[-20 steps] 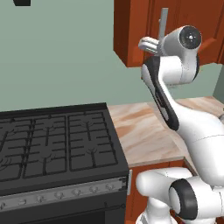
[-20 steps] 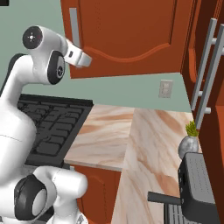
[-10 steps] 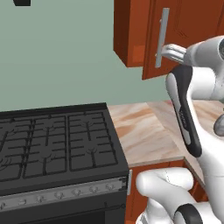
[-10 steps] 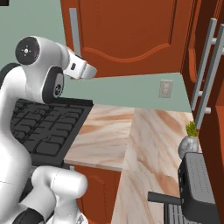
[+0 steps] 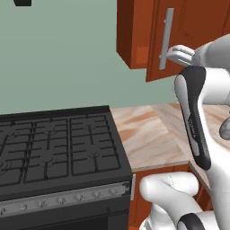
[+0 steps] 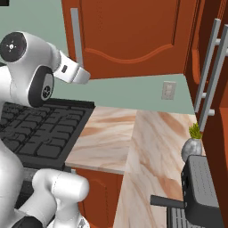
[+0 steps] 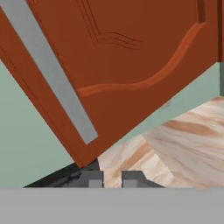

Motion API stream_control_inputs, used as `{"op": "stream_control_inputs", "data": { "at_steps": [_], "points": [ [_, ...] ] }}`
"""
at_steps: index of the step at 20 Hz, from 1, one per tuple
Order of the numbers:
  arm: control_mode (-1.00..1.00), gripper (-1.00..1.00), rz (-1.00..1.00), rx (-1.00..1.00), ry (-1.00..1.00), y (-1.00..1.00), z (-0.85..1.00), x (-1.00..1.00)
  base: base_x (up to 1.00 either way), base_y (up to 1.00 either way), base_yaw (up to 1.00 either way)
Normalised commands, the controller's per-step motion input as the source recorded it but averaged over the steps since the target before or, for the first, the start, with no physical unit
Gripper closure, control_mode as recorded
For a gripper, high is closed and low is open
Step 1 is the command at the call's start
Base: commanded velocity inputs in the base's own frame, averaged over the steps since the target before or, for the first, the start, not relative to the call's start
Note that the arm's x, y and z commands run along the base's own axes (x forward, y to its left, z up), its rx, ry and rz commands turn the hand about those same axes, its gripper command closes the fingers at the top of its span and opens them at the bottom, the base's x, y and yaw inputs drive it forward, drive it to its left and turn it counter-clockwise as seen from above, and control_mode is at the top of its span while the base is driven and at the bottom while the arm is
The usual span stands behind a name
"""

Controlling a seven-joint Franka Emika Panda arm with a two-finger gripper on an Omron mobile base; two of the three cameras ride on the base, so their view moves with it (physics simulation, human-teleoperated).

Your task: Get the candle and the beer from the cabinet and move them to the dining counter.

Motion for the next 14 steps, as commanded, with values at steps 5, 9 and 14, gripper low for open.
{"op": "stream_control_inputs", "data": {
  "at_steps": [5,9,14],
  "points": [
    [-1.0,-1.0,-0.08,0.1,0.0,0.56,0.0,-0.06,0.0,0.0,0.0],
    [-1.0,-1.0,-0.25,0.14,-0.03,0.6,-0.02,0.07,0.0,0.0,0.0],
    [-1.0,-1.0,-0.37,0.18,-0.04,0.47,-0.02,0.19,0.0,0.0,0.0]
  ]
}}
